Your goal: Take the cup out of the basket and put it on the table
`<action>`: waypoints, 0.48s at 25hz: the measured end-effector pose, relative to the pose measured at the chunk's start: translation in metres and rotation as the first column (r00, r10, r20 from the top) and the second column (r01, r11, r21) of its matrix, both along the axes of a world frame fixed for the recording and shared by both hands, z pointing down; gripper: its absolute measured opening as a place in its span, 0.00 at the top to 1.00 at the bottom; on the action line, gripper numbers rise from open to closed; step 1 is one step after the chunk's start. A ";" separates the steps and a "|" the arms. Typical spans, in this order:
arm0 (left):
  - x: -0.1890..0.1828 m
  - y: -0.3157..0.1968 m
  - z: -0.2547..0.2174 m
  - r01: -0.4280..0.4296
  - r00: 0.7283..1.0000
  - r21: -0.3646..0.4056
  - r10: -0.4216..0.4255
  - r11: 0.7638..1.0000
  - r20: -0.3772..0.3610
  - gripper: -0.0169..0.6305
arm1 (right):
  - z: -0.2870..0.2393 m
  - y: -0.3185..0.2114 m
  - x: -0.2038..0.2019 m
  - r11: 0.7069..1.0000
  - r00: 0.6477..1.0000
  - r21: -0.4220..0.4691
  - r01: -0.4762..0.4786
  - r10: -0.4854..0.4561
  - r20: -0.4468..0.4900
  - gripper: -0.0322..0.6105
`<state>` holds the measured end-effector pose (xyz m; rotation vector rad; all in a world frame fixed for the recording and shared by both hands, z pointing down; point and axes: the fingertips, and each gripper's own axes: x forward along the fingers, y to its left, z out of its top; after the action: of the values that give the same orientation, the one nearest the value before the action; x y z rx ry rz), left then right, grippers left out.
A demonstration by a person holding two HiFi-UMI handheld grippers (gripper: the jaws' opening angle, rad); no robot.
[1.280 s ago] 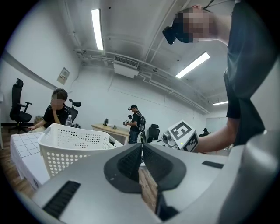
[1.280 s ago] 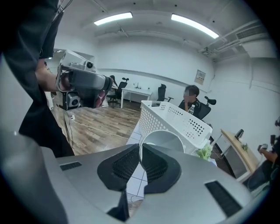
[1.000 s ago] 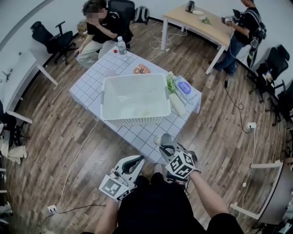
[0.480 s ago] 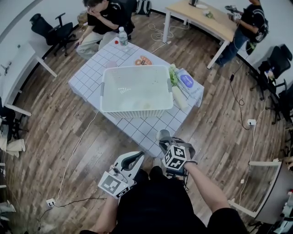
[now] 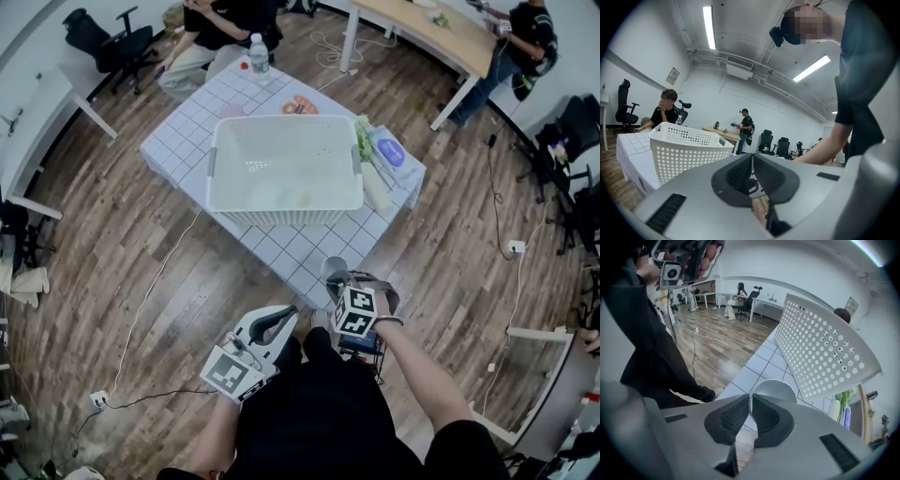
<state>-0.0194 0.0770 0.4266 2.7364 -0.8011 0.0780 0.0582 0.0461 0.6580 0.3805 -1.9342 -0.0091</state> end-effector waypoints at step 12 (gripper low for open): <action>0.002 0.005 0.004 -0.004 1.000 -0.031 0.003 1.000 -0.009 0.96 | 0.013 0.004 0.001 1.000 1.000 -0.010 0.016 -0.016 -0.026 0.89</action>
<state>-0.0176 0.0822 0.4309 2.7072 -0.7862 0.0786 0.0590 0.0501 0.6713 0.3571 -1.9110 -0.0154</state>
